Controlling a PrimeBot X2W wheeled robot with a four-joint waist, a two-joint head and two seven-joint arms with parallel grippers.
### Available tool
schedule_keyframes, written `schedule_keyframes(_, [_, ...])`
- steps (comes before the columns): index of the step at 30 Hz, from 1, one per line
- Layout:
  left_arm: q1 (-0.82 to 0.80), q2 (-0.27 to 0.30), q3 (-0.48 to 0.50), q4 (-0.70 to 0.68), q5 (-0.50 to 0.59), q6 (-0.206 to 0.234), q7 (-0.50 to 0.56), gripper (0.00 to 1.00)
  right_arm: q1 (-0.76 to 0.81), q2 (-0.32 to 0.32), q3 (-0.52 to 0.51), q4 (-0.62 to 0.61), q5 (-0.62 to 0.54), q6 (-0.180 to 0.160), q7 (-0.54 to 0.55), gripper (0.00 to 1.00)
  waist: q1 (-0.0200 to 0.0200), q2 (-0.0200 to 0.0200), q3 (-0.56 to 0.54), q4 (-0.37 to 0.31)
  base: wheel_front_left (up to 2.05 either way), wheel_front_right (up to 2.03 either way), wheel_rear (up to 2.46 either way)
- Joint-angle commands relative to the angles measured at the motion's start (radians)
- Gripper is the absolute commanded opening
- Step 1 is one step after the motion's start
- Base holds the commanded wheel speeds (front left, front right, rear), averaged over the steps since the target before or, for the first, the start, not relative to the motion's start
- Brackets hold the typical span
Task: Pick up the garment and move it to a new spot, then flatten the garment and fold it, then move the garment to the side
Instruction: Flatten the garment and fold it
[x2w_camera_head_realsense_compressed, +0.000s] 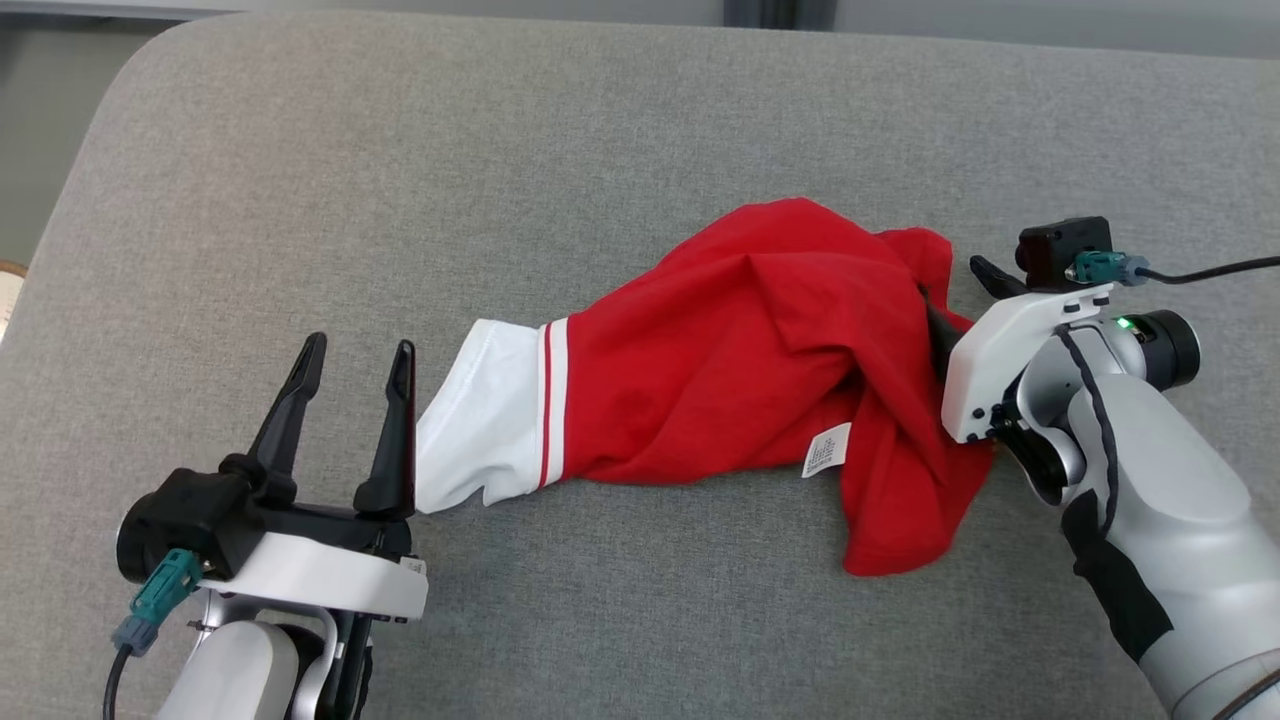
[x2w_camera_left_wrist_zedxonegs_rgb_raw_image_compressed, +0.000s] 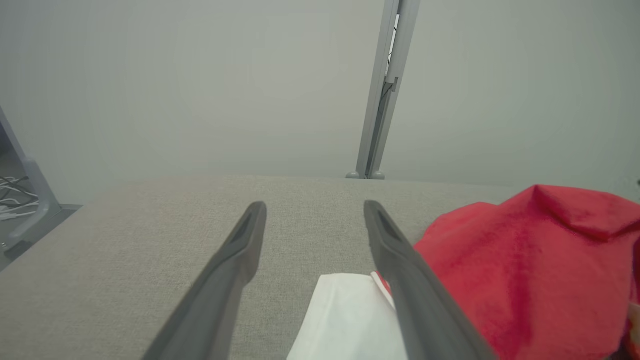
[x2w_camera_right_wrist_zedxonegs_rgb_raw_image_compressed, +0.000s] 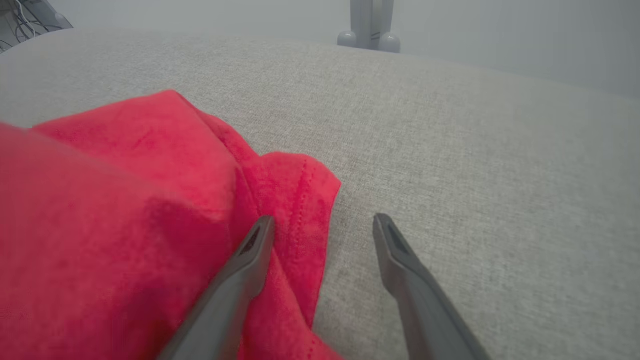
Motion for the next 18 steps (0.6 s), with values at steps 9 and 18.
schedule_keyframes(9, [-0.043,-0.011,0.007,0.041,-0.012,-0.021,-0.027,1.0,-0.093,-0.01,0.04,0.099,0.061,0.0,-0.128,0.0,0.0,0.0,0.034,0.022,0.0,0.0,0.0])
schedule_keyframes(18, [-0.038,-0.01,0.019,0.051,-0.008,-0.018,-0.036,1.0,-0.201,-0.056,0.052,0.063,0.046,0.0,-0.278,0.0,0.0,0.0,0.005,-0.025,0.0,0.0,0.0])
